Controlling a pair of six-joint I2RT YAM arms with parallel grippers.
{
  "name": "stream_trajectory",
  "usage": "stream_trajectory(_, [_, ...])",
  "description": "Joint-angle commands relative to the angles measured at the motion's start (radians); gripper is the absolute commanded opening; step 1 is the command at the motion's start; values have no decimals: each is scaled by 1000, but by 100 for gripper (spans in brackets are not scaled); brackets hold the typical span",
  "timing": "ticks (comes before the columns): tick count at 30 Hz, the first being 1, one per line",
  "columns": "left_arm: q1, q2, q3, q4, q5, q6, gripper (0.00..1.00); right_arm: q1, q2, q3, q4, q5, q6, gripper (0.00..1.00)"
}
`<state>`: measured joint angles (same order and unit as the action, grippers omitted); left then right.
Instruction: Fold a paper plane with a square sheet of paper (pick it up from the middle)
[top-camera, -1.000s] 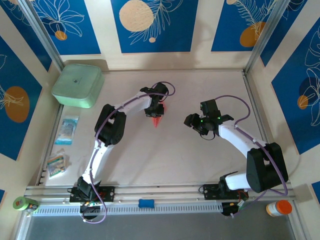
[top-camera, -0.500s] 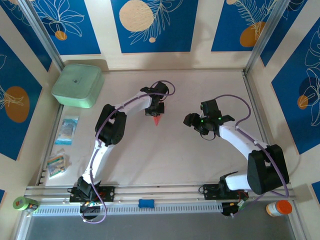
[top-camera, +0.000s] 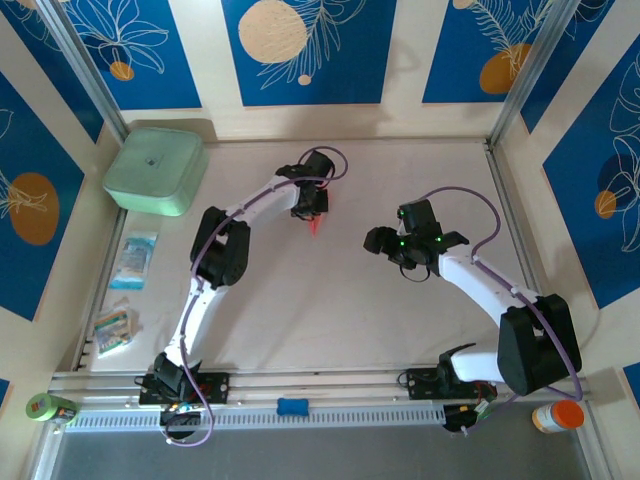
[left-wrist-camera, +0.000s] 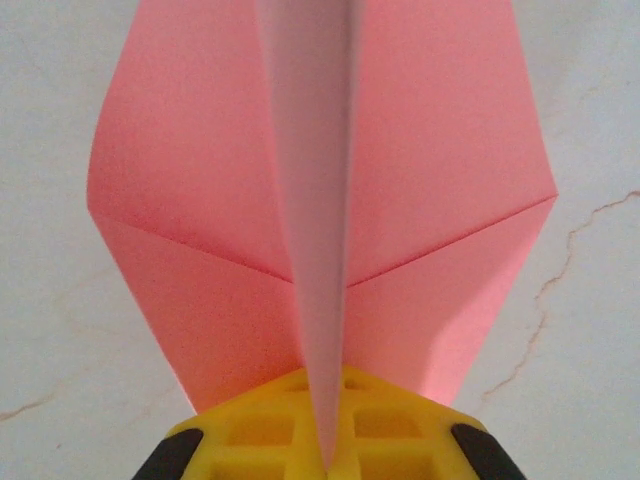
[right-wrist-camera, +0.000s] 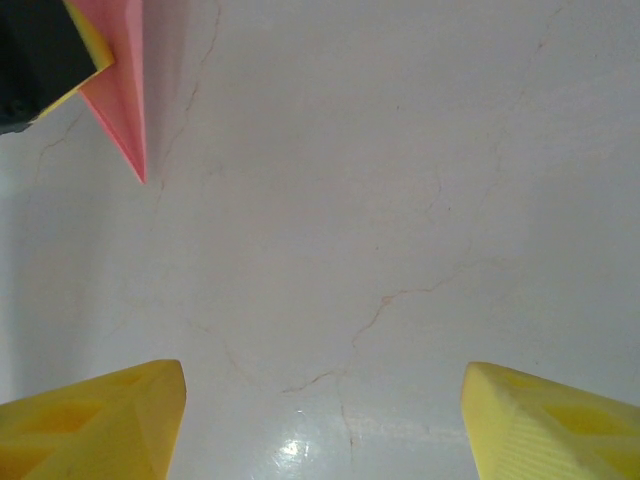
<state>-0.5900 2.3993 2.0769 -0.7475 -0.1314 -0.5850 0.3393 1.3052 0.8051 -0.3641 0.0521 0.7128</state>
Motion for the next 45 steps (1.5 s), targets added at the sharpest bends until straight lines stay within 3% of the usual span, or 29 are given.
stream_trajectory(1, [7, 38, 26, -22, 12, 22, 8, 5, -14, -4, -16, 10, -15, 73])
stream_trajectory(14, [7, 68, 25, -35, -1, -2, 24, 6, -7, -6, -17, 6, -6, 73])
stream_trajectory(26, [-5, 116, 35, -107, -51, -64, 24, 7, 8, -4, -12, -6, 2, 72])
stream_trajectory(45, [-14, -117, 43, -87, -60, -60, 38, 4, 3, 29, -22, 19, 15, 72])
